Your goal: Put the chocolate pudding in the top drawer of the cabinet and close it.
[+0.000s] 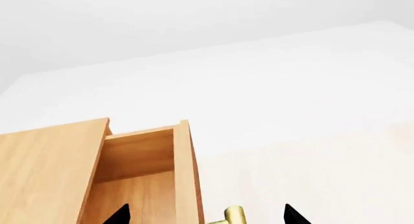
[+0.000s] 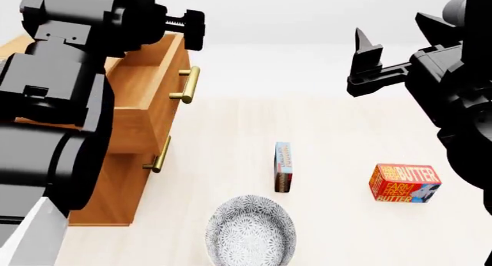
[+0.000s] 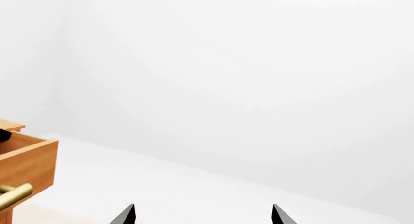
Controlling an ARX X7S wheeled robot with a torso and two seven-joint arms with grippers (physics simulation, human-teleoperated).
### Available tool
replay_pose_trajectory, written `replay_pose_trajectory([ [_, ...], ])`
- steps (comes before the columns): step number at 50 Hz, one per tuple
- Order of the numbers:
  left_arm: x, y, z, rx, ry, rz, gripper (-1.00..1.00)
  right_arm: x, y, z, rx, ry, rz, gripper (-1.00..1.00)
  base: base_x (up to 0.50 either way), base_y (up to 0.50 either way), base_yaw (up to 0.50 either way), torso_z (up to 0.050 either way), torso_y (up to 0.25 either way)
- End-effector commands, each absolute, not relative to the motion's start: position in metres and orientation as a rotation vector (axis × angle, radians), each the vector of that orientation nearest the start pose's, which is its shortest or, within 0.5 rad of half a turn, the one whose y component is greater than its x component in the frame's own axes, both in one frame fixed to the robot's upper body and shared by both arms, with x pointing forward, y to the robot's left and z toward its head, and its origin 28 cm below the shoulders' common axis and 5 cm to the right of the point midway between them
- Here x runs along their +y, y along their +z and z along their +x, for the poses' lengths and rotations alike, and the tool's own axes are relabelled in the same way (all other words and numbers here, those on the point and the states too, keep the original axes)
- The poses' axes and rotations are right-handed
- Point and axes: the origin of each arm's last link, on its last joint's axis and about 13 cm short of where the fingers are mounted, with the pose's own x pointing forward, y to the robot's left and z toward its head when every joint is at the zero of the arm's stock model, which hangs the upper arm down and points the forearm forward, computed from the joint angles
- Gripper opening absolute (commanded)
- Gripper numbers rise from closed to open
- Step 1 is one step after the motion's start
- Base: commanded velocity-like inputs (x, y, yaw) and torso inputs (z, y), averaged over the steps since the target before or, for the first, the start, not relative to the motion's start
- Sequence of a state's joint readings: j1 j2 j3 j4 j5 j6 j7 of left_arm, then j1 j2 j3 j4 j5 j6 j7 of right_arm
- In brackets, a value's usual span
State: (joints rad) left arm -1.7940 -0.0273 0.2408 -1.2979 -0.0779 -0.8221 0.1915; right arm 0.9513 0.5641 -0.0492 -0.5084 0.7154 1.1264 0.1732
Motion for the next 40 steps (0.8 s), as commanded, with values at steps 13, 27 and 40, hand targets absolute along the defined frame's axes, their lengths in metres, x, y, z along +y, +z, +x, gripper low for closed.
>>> replay_pose_trajectory([
  [13, 0.22, 0.32, 0.416, 0.418, -0.153, 0.121, 1.0, -0.17, 0.289, 0.26, -0.219, 0.134, -0.198, 1.0, 0.0, 0.0, 0.0, 0.0, 0.0],
  [27, 0.222, 0.309, 0.417, 0.439, -0.153, 0.094, 1.0, -0.17, 0.289, 0.26, -0.214, 0.135, -0.203, 1.0, 0.0, 0.0, 0.0, 0.0, 0.0],
  [40, 0.221, 0.301, 0.418, 0.453, -0.162, 0.086, 1.0, -0.171, 0.288, 0.261, -0.206, 0.135, -0.206, 1.0, 0.0, 0.0, 0.0, 0.0, 0.0],
])
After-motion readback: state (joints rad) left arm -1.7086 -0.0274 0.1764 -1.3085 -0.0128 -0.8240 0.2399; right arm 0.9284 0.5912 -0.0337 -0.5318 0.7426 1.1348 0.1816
